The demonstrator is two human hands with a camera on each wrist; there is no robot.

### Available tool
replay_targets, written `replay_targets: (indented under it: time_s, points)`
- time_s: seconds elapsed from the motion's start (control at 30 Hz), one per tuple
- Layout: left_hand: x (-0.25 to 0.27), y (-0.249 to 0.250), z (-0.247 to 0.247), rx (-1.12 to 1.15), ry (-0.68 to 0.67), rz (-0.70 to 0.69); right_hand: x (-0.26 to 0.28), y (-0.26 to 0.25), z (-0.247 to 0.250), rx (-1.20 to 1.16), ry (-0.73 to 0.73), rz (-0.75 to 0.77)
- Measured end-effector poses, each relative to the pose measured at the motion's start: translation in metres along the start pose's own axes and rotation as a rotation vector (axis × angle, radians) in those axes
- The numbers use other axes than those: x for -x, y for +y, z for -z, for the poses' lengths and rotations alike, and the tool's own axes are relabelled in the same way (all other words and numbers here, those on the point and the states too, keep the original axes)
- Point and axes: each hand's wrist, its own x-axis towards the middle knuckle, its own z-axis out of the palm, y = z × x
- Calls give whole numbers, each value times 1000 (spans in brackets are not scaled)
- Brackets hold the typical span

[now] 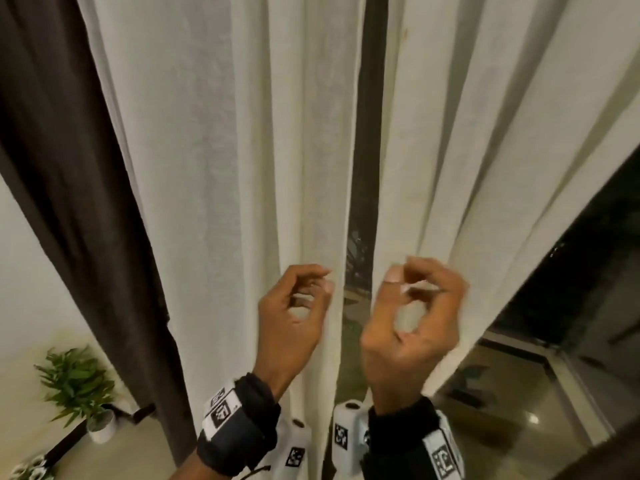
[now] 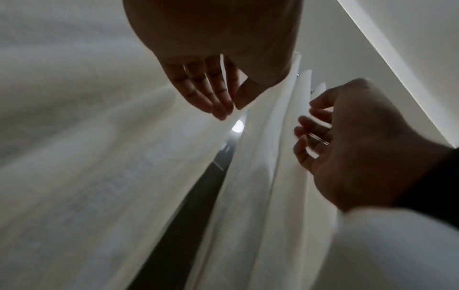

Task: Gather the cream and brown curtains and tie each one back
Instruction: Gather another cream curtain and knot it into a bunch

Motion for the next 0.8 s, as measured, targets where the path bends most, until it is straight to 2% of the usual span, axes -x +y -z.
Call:
replay_targets:
  time_s: [0.03, 0.07, 0.13, 0.2, 0.33, 0.43, 0.5, 0.63, 0.73, 0.8]
  points:
    - [-1, -10, 18, -2, 50, 17, 14, 4, -17, 69, -12, 10]
    - [0, -16, 29, -10, 98, 43, 32, 4, -28, 79, -107, -90]
    - [-4, -32, 59, -34, 113, 106, 60, 23, -53, 147, -165, -242]
    - [-1, -38, 68, -46, 80, 155, 69, 40, -61, 210, -204, -380]
    - [-6, -50, 77, -60, -11, 196, 69, 61, -85, 359, -75, -613]
    - [-13, -63, 70, -167, -144, 222, 65, 72, -89, 402, -91, -759]
    - [-16, -72, 63, -261, -198, 218, 66, 76, -90, 424, -107, -724]
    - [-21, -86, 61, -265, -113, 206, 69, 84, -88, 328, -9, -626]
    - [-21, -90, 71, -237, -9, 213, 76, 73, -89, 180, -132, -622]
    - [-21, -90, 78, -224, 21, 210, 91, 69, -93, 80, -225, -676]
